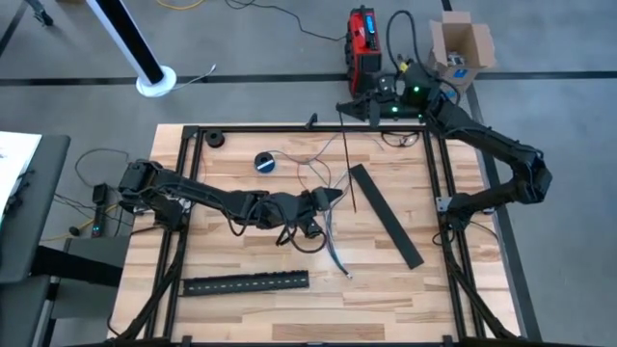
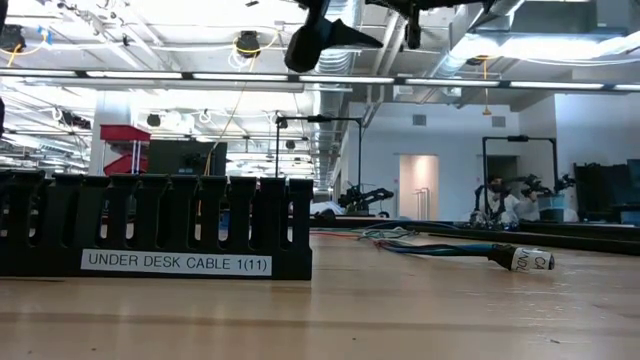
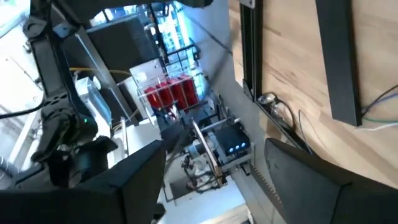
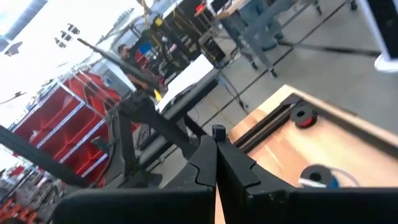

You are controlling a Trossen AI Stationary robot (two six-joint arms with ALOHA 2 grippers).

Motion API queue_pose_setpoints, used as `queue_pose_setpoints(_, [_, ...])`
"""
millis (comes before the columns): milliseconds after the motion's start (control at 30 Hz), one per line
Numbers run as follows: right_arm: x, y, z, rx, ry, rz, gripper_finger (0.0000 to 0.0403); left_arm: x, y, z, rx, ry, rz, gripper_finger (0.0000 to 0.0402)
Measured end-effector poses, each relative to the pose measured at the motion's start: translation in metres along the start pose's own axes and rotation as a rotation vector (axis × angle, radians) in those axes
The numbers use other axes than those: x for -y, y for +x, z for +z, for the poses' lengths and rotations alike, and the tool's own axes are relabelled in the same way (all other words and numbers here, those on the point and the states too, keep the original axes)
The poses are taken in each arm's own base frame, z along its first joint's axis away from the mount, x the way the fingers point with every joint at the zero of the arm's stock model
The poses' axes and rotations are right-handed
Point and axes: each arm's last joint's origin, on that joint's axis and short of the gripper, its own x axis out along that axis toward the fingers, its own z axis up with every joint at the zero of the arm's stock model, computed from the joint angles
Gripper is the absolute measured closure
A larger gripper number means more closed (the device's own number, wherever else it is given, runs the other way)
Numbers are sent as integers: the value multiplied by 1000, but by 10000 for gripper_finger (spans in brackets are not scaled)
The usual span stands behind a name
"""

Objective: Ziptie cables
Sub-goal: Wrap the cable wires with the black zip tie

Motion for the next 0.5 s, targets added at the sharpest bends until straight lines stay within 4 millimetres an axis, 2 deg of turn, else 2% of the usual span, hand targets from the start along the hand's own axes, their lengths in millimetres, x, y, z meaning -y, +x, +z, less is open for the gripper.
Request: queue_pose_setpoints(500, [10,44,-13,-11,69,107,403,1,4,-4,54,32,6,137])
